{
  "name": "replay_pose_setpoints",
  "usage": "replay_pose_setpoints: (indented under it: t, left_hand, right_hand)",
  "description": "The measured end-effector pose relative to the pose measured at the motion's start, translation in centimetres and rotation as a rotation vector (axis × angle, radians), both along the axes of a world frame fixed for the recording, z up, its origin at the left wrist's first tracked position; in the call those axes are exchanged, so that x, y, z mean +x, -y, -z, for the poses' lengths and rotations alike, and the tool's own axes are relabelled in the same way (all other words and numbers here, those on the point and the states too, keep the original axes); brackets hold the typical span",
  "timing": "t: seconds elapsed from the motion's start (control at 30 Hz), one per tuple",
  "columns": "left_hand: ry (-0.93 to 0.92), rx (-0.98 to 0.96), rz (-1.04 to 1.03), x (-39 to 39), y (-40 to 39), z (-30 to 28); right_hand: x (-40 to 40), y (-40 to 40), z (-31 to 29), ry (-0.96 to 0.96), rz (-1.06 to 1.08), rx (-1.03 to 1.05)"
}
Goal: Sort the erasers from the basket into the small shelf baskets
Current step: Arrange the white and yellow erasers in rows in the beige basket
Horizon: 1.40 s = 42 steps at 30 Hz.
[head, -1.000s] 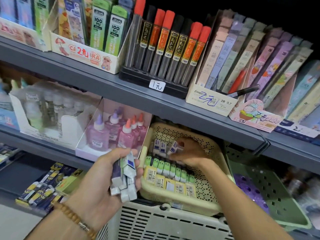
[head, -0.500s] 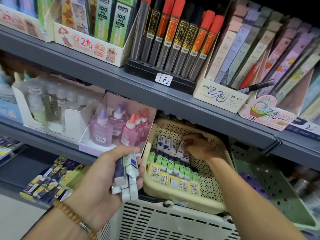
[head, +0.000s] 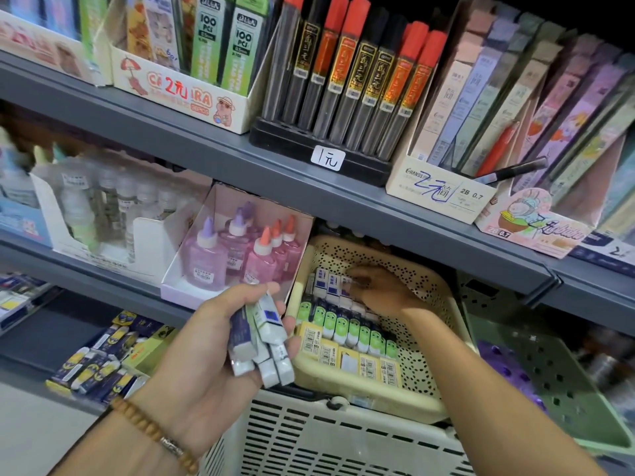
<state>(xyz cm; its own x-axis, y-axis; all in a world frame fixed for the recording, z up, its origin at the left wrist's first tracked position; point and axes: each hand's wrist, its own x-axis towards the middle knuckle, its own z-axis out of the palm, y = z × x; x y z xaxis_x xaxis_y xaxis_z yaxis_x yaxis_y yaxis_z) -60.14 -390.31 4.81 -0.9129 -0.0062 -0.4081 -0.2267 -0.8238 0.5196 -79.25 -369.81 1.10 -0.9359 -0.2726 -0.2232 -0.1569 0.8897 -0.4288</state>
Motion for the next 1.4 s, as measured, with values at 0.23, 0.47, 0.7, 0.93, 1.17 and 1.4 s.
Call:
replay_pose_setpoints:
  t: [0.23,0.47,0.7,0.93,1.17,1.4]
  left_hand:
    - [-0.01,0.189,-0.077,-0.5,-0.4,0.0]
    - [-0.065,0.177,-0.065,-0.3,-0.7,-0.3]
    - [-0.105,0.202,-0.034,-0.4,-0.9,-0.6]
    - [-0.052,0.077,0.014,-0.3,-1.0,-0.4]
    - [0.011,-0.057,0.012,-0.7,-1.1,0.3]
    - [-0.006,-0.084,-0.064,-0.8,-2.1,0.5]
  right_hand:
    - [8.4,2.3,-4.7,-0.255,0.001,-0.448]
    - [17.3,4.8,-4.2,-0.141,-0.251,-0.608]
    - [17.6,5.0,-4.3,-0.242,-0.16,-0.748]
    - [16.6,4.1,-4.4,-0.093,-0.055,-0.97]
    - [15.3,2.8,-5.1,0.07,-0.061,-1.135]
    - [7.8,-2.4,-3.7,-0.173,0.527,-0.904]
